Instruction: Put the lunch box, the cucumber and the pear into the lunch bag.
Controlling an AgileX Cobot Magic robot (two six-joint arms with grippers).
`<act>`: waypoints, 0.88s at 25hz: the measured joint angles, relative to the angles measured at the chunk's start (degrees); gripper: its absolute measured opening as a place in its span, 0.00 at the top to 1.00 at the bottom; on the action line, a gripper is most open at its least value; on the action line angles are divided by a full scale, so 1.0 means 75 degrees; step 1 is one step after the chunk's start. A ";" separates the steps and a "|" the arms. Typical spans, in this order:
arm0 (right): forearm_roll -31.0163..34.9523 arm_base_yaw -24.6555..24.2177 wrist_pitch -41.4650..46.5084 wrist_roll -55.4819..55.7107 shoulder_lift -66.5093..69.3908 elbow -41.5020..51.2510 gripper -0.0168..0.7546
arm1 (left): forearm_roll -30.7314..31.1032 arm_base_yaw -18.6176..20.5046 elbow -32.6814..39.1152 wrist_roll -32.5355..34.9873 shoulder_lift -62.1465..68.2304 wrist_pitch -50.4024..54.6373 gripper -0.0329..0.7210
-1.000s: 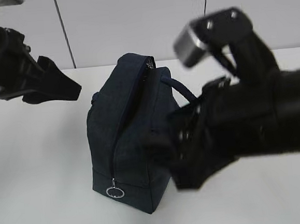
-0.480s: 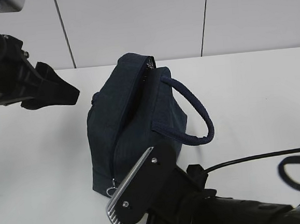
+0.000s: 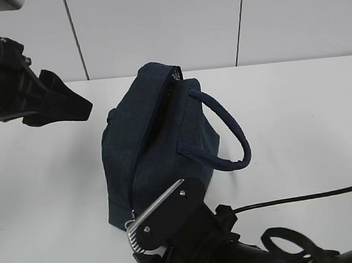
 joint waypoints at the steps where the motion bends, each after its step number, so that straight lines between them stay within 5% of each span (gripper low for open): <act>1: -0.0074 0.0000 -0.0018 0.0048 0.0146 -0.0069 0.43 | -0.0010 0.0000 0.0000 0.0000 0.0000 0.0000 0.53; 16: -0.0184 0.0000 -0.0394 0.0189 0.1164 -0.0806 0.43 | -0.0015 0.0000 0.0000 0.0009 0.0000 -0.0007 0.53; 22: 0.0503 0.0023 -0.0729 -0.0075 0.1156 -0.0872 0.43 | -0.0015 0.0000 0.0000 0.0009 0.0000 -0.0007 0.53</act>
